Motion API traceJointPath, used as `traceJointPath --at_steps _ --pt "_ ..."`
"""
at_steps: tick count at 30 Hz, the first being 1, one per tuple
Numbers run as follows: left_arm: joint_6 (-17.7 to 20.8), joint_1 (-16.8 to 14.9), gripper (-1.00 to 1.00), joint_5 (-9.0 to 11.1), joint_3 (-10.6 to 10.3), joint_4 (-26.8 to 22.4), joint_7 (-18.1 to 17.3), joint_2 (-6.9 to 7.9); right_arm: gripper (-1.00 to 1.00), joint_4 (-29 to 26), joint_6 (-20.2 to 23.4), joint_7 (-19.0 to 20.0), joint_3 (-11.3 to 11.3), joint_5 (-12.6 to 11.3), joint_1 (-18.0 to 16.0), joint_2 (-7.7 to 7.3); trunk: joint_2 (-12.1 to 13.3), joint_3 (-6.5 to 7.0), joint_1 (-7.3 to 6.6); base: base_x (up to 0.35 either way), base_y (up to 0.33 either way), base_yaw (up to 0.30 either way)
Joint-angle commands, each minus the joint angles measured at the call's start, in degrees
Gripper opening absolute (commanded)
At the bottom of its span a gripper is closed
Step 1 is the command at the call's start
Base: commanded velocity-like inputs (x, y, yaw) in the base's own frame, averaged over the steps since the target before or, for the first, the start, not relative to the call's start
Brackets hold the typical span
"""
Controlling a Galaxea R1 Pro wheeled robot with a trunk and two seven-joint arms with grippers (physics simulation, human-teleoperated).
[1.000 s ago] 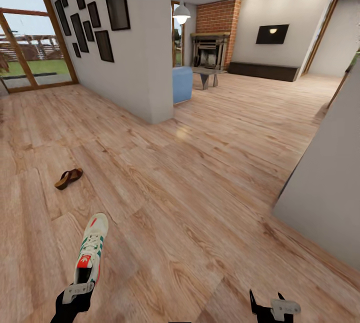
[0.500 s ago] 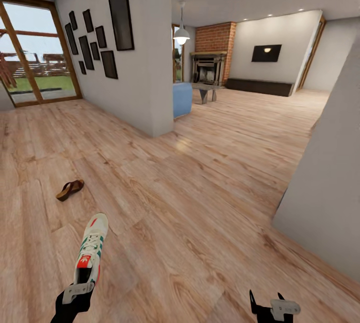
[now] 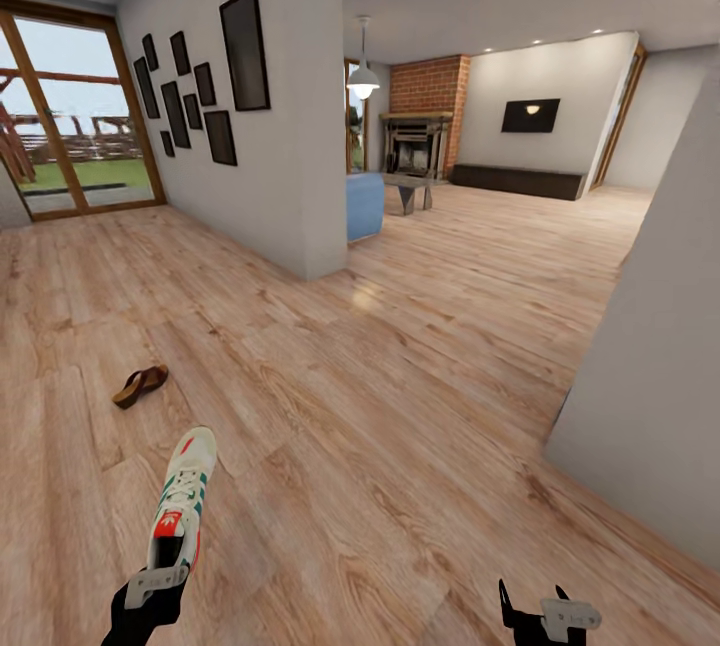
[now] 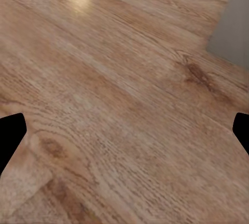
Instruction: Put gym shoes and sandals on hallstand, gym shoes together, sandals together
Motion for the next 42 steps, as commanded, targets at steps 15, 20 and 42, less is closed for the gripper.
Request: traceJointPath --at_steps 15,20,42 --pt "-0.06 -0.04 -1.0 0.33 0.25 0.16 -0.54 -0.01 1.0 -0.01 -0.21 0.2 -0.05 -0.18 -0.02 0.18 -0.02 0.1 -0.01 0.275 0.0 0.0" --pt "-0.06 -0.04 -1.0 0.37 0.25 0.18 -0.54 -0.05 1.0 -0.03 -0.25 0.26 -0.05 -0.18 -0.02 0.19 -0.02 0.1 -0.01 0.335 0.0 0.0" --pt "-0.06 -0.03 -1.0 0.37 0.31 0.25 -0.54 -0.09 1.0 -0.11 -0.24 0.12 -0.08 -0.33 -0.01 0.47 -0.02 -0.03 -0.01 0.337 0.065 0.094"
